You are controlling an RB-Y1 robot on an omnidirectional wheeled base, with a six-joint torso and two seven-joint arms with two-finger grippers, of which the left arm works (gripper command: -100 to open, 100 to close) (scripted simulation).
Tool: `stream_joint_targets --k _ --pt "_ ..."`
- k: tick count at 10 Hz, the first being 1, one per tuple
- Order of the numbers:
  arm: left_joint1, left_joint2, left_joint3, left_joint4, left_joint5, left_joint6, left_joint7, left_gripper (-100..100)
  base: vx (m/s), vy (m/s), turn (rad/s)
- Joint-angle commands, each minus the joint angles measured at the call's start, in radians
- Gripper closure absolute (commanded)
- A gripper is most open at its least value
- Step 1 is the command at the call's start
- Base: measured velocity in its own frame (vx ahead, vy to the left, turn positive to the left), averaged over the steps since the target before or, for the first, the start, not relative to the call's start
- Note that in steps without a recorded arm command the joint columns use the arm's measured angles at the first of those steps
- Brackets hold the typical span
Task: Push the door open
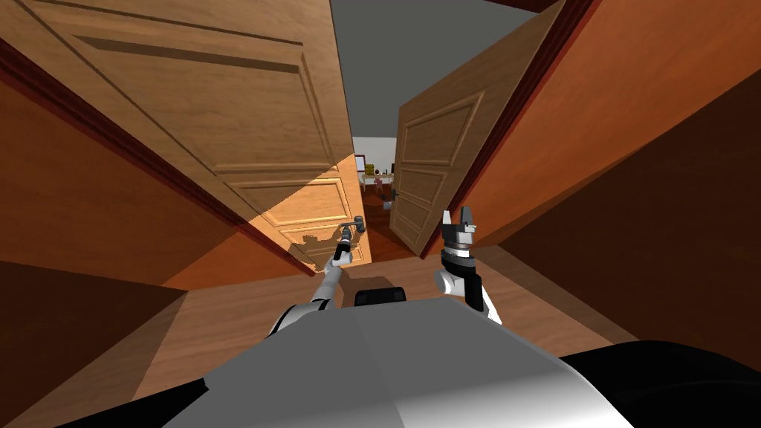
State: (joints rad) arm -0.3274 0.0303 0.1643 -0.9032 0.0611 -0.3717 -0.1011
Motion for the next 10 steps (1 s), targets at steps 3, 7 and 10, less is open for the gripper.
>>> stream_joint_targets --k 3,7,10 --pt "-0.003 -0.021 0.007 0.007 0.003 -0.006 0.0 -100 0.193 0.017 -0.021" --pt "0.002 -0.026 0.007 0.001 0.003 -0.004 0.001 100 0.056 0.004 -0.006" --pt "0.002 -0.026 0.007 0.001 0.003 -0.004 0.001 100 -0.016 0.0 -0.002"
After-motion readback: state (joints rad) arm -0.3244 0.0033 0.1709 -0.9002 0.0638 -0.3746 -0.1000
